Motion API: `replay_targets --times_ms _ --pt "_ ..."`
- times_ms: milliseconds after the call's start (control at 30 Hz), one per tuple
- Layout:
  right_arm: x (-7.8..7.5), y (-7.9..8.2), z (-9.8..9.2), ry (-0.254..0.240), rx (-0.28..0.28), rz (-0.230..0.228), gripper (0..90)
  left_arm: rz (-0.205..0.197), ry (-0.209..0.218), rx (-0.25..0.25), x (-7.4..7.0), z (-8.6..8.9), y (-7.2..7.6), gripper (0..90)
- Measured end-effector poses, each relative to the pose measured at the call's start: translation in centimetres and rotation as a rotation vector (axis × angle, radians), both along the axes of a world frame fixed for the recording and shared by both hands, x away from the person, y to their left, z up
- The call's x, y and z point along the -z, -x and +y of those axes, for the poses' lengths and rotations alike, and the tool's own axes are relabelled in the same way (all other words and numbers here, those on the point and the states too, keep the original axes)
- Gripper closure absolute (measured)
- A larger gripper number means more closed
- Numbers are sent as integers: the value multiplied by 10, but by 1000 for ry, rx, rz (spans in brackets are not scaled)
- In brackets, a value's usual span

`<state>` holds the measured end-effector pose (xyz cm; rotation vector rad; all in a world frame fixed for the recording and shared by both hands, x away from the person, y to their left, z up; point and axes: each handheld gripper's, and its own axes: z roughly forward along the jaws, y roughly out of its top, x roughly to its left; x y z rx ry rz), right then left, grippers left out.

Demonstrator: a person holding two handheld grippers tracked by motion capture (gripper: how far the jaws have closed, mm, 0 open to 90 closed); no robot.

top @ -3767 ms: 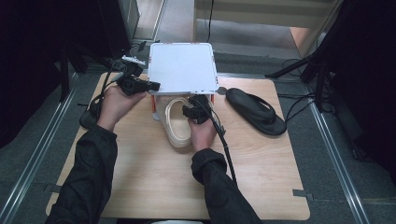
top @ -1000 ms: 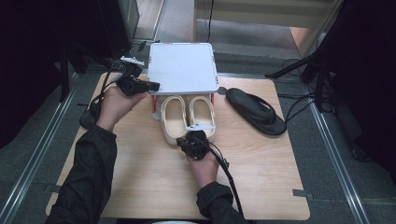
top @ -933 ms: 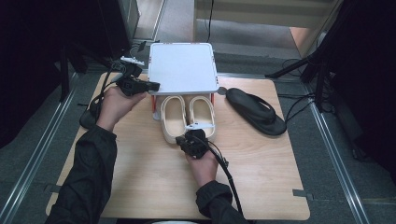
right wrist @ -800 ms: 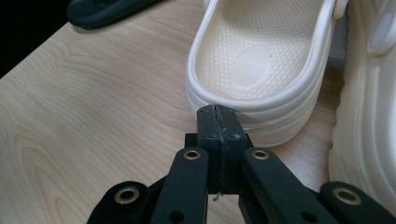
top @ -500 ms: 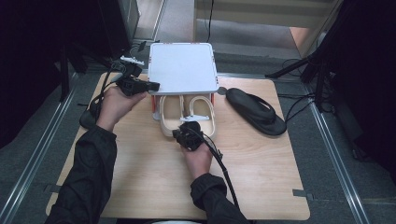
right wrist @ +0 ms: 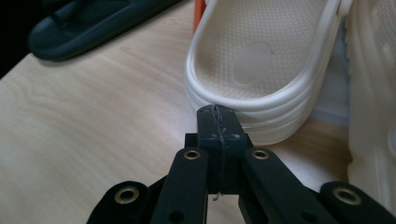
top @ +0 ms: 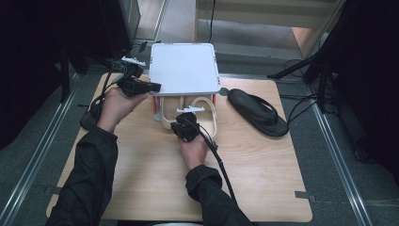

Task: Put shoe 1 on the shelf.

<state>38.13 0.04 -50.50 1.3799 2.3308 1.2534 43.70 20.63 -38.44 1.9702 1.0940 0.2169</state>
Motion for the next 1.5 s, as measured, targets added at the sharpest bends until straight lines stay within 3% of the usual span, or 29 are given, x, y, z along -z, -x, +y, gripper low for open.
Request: replay_targets --times_ms 67,400,467,700,933,1133,1500 --pt "0 -4 4 23 11 -10 900 0 2 0 0 0 0 900" --pt "1 -21 9 12 29 -9 900 1 2 -4 0 0 0 900" --pt "0 -19 8 1 10 5 900 2 4 -5 0 0 0 900" --pt "-10 3 -2 -35 -37 -17 900 -4 1 -4 0 0 0 900" --pt "-15 32 -31 -44 -64 -30 900 0 5 -2 0 1 0 900" --pt "-14 51 -61 -41 -57 -8 900 0 7 -4 1 1 0 900" --pt "-7 67 -106 -14 -16 1 900 -1 12 -2 1 2 0 900"
